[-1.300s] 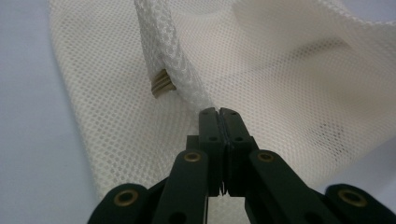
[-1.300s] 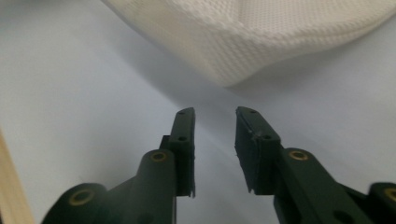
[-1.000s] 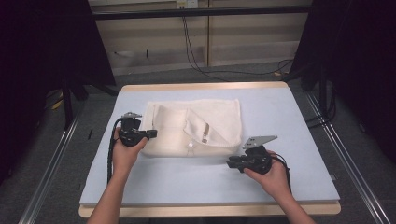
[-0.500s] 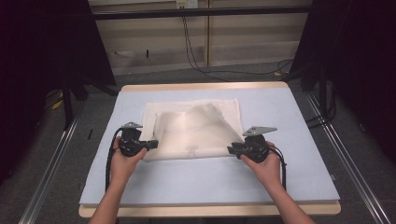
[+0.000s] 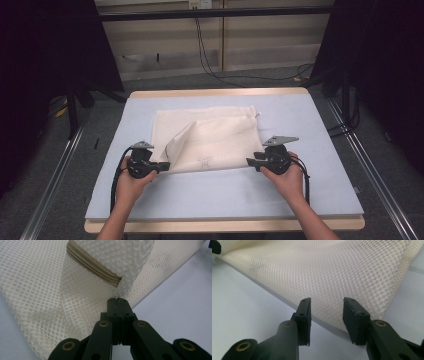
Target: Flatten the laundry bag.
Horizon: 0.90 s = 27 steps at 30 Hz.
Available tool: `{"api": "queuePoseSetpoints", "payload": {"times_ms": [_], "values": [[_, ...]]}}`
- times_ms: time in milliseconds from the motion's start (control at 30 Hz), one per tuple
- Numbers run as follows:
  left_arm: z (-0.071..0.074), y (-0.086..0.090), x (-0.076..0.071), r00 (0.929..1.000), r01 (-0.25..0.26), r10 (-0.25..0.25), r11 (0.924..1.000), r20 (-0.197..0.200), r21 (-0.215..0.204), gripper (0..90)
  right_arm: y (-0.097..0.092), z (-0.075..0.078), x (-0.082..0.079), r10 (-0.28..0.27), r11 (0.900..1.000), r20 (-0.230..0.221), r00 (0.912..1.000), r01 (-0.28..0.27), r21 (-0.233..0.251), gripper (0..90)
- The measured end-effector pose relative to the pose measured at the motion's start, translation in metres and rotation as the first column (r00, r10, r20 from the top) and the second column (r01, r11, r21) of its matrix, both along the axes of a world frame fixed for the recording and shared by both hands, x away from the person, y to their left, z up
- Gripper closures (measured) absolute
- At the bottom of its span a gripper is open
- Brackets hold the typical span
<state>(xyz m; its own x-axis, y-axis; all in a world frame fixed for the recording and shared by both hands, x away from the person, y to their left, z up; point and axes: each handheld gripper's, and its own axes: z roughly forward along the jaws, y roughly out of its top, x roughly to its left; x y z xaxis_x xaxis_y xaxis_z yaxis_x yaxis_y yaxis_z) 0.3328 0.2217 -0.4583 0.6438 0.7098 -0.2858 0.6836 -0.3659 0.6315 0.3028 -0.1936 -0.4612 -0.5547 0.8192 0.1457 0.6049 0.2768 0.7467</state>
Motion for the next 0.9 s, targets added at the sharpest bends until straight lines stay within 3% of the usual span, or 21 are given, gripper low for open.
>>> {"api": "queuePoseSetpoints", "payload": {"times_ms": [133, 267, 533, 633, 800, 900], "values": [[-0.002, 0.005, -0.004, 1.0000, -0.002, 0.002, 0.9998, -0.004, -0.021, 89.4, 0.002, 0.001, 0.001, -0.002, 0.9999, 0.008, 1.0000, 0.002, -0.012, 54.3], [0.000, 0.013, -0.008, 0.9999, 0.009, -0.009, 0.9999, -0.008, -0.012, 89.5, 0.001, -0.001, 0.004, -0.006, 0.9998, 0.007, 1.0000, 0.006, -0.017, 52.9], [-0.001, 0.025, -0.018, 0.9990, 0.033, -0.034, 0.9994, -0.031, -0.007, 89.8, 0.003, -0.011, 0.010, -0.014, 0.9972, -0.016, 0.9998, 0.013, -0.074, 60.5], [-0.002, 0.030, -0.021, 0.9989, 0.025, -0.026, 0.9995, -0.040, -0.018, 89.7, 0.004, -0.012, 0.010, -0.006, 0.9965, -0.003, 1.0000, 0.006, -0.084, 61.1], [0.000, 0.035, -0.029, 0.9989, 0.037, -0.036, 0.9992, -0.031, 0.018, 89.7, 0.001, -0.012, 0.006, -0.007, 0.9964, 0.005, 1.0000, 0.007, -0.085, 61.5], [-0.002, 0.038, -0.033, 0.9990, 0.027, -0.027, 0.9996, -0.036, 0.007, 89.8, -0.004, -0.014, 0.004, -0.008, 0.9975, 0.007, 0.9999, 0.008, -0.070, 62.3]]}}
